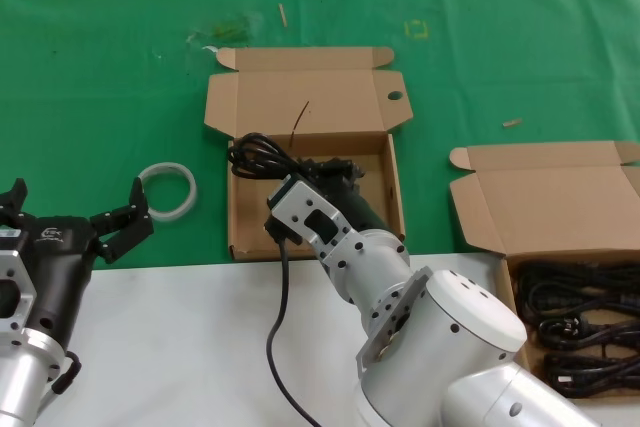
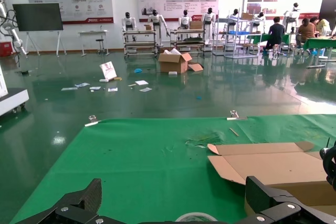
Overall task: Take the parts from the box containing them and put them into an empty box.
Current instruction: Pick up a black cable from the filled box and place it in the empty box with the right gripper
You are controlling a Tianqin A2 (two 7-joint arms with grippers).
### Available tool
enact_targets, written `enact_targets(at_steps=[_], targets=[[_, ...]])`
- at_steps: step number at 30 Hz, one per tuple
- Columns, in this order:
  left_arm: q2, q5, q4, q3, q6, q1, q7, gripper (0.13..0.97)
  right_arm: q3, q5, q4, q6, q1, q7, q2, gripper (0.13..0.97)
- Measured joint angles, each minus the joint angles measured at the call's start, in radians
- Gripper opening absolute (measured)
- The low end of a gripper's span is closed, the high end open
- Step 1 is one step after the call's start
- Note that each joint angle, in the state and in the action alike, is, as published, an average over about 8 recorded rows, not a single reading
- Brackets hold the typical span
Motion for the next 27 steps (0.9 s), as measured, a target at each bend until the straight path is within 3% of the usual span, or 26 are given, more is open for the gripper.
enact_targets(at_steps=[27], targets=[[0.0, 0.0, 0.0, 0.0, 0.0, 0.0, 0.0, 0.965, 0.001, 0.0, -0.001, -0.008, -0.003, 0.025, 0.0, 0.184]])
